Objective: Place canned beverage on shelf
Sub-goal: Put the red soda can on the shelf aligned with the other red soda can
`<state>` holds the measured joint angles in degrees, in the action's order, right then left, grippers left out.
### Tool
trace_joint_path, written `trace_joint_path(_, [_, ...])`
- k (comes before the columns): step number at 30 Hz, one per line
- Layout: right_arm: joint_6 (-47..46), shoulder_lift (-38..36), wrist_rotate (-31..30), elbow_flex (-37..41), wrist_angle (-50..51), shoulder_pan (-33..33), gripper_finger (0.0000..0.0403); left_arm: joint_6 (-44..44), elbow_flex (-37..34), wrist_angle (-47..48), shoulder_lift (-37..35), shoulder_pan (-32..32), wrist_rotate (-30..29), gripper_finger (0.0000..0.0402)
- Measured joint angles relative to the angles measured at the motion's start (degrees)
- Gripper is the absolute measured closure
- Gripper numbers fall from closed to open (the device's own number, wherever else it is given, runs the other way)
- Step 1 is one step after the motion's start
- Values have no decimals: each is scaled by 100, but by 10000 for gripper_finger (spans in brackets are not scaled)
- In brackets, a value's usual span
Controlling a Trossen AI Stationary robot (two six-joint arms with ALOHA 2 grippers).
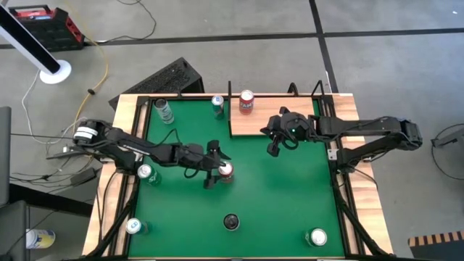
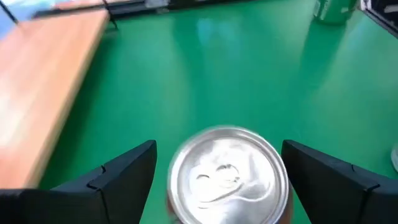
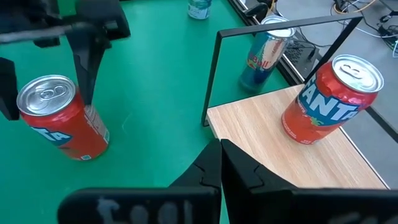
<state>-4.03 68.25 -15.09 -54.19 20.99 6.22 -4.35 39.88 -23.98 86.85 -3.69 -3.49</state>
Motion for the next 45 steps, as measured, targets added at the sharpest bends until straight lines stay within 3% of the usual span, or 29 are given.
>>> trace_joint_path(12, [-46,-23,2,0,60,-21,376,167,0,-410,494,310,785,71])
trace_joint_path(18, [-89,-218,3,0,363,-62,378,-11,203,-194,508,411,773,114])
trace_joint_path(27, [-117,-867,2,233,644,-61,378,-926,1621,1101,509,601,958,122])
trace_joint_path(33, [-222,-1475,-2,694,412,-44,378,-1517,2565,1476,505,1200,1236,122])
trace_joint_path(40, [-305,-1818,0,866,258,-44,378,-1615,3152,1513,610,2015,1598,122])
trace_joint_path(45, [-257,-1802,-1,866,187,0,377,-1494,3808,1805,1254,2408,2240,122])
